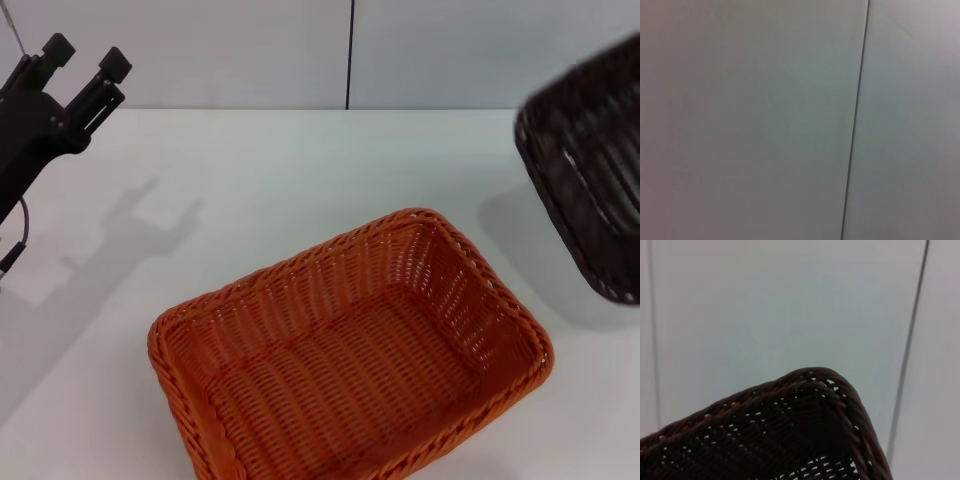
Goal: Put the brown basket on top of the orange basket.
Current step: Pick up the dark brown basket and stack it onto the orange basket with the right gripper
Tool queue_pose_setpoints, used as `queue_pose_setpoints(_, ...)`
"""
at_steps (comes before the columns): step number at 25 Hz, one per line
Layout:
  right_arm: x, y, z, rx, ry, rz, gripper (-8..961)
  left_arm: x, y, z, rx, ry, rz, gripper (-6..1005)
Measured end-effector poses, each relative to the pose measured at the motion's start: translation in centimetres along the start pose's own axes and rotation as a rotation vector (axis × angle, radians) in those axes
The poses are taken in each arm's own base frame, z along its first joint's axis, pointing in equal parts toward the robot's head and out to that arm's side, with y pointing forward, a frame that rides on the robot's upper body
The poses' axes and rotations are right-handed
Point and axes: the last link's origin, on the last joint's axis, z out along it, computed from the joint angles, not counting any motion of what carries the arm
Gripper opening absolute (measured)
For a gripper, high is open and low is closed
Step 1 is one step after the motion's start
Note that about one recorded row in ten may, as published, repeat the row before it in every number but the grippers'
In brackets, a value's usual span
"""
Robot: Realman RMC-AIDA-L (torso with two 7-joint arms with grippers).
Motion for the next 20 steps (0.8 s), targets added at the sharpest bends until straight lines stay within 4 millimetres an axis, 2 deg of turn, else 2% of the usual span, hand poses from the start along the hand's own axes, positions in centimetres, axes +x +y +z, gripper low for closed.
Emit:
queue_pose_setpoints(8,-1.9,1.8,0.4,-0.121,-0.235,0.067,173,-0.1,-0.1,-0.6,0.011,-0.006,-0.002,814)
queue_pose_setpoints(11,-2.0,3.4,1.5,-0.231,-0.289,0.109,176,-0.2,-0.2,-0.6,0.016,-0.010,-0.001,813)
queue_pose_setpoints(12,-1.9,4.6,2.3,-0.297,-0.297,0.126,177,-0.2,-0.2,-0.7,0.020,-0.012,-0.001,813)
queue_pose_setpoints(13,-1.9,4.6,2.3,-0.297,-0.297,0.126,178,-0.2,-0.2,-0.7,0.020,-0.012,-0.001,813)
queue_pose_setpoints(20,-0.7,7.9,5.5,-0.440,-0.298,0.193,185,-0.4,-0.3,-1.0,0.033,-0.020,-0.005,813)
